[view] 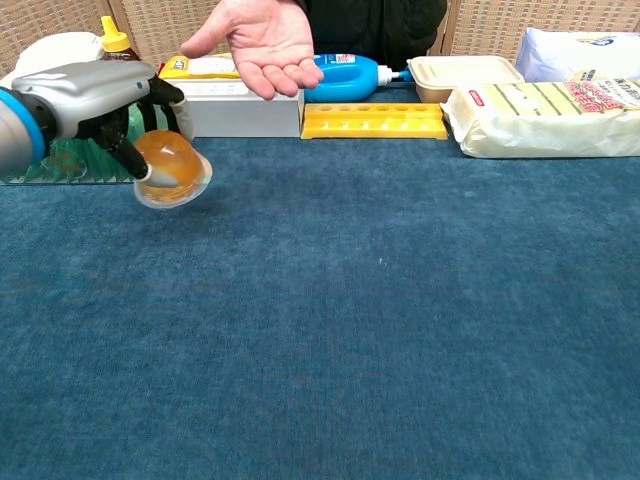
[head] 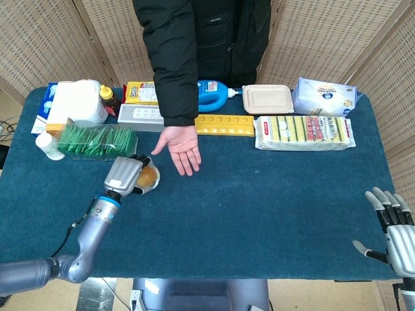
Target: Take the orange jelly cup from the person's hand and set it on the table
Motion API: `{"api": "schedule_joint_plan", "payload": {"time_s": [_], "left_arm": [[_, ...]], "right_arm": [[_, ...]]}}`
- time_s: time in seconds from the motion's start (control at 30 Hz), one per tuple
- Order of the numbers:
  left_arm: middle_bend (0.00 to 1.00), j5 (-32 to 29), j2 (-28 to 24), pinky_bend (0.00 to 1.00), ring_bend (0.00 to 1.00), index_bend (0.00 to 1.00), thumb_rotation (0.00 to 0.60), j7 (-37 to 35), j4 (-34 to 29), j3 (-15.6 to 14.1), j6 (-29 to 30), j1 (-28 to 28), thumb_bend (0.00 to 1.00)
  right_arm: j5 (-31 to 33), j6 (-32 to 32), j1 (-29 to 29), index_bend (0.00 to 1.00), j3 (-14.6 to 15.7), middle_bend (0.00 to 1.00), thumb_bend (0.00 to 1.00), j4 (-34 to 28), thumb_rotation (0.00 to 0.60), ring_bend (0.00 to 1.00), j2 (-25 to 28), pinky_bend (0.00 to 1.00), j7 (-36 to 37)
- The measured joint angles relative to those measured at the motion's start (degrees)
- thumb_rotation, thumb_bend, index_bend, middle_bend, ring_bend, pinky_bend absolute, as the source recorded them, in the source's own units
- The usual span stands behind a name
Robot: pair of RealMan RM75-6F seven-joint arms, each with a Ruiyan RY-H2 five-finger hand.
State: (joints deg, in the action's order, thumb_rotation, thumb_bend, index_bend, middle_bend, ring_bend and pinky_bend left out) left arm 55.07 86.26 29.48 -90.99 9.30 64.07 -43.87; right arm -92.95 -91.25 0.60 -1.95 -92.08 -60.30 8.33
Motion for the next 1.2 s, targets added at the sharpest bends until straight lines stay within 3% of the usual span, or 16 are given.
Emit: {"api": "schedule_joint_plan", "payload": {"time_s": [0.17,0.27,0.33,0.4,0.47,0.6,0.77,0.97,1.2], "left_arm": [[0.52,-2.34,4.69,0.54,0.42,0.53,0.6,-0.88,6.94,3.04,-1.42,-2.09,0.2],[0.46,-3.94,7.22,0.49,0.33,0.5,0.6,-0.86,9.78,4.61,-1.78,-3.13,0.2],[0.32,-5.89,7.92,0.43,0.2,0.34,0.6,-0.33,10.32,5.28,-2.48,-3.71,0.19],[0.1,-7.97,8.32,0.33,0.04,0.08,0.6,0.5,10.5,5.71,-3.28,-4.17,0.17],[0.01,-10.81,8.63,0.27,0.0,0.0,0.6,1.68,10.38,6.16,-4.28,-4.71,0.16],[0.0,-13.65,8.67,0.23,0.0,0.0,0.6,2.52,9.07,6.55,-4.78,-5.09,0.14],[0.0,-8.73,7.01,0.21,0.0,0.0,0.6,0.43,4.94,6.12,-3.49,-4.05,0.13],[0.0,-1.06,0.68,0.07,0.0,0.0,0.6,-1.19,-4.85,3.97,0.01,-0.95,0.09],[0.0,4.75,-10.56,0.01,0.0,0.0,0.6,2.22,-19.99,-0.66,8.18,5.06,0.05]], "right_arm": [[0.59,0.5,0.22,0.0,-0.12,0.0,0.08,0.1,0.6,0.02,-0.13,0.0,-0.08],[0.94,0.79,0.37,0.0,-0.24,0.0,0.08,0.28,0.6,0.02,-0.11,0.0,0.27],[0.92,0.85,0.46,0.0,-0.25,0.0,0.08,0.33,0.6,0.02,-0.09,0.0,0.46],[0.87,0.86,0.5,0.0,-0.24,0.0,0.08,0.35,0.6,0.02,-0.05,0.0,0.52],[0.83,0.74,0.46,0.0,-0.21,0.0,0.08,0.33,0.6,0.02,-0.03,0.0,0.55],[0.76,0.25,0.25,0.0,-0.19,0.0,0.08,0.27,0.6,0.02,0.15,0.0,1.0],[0.37,-0.39,0.0,0.0,-0.08,0.0,0.08,0.18,0.6,0.02,0.39,0.0,1.41],[0.07,-0.62,-0.1,0.0,0.07,0.0,0.08,0.09,0.6,0.02,0.49,0.0,1.53],[-0.96,-1.35,-0.34,0.0,0.44,0.0,0.08,-0.47,0.6,0.02,0.51,0.0,0.64]]}}
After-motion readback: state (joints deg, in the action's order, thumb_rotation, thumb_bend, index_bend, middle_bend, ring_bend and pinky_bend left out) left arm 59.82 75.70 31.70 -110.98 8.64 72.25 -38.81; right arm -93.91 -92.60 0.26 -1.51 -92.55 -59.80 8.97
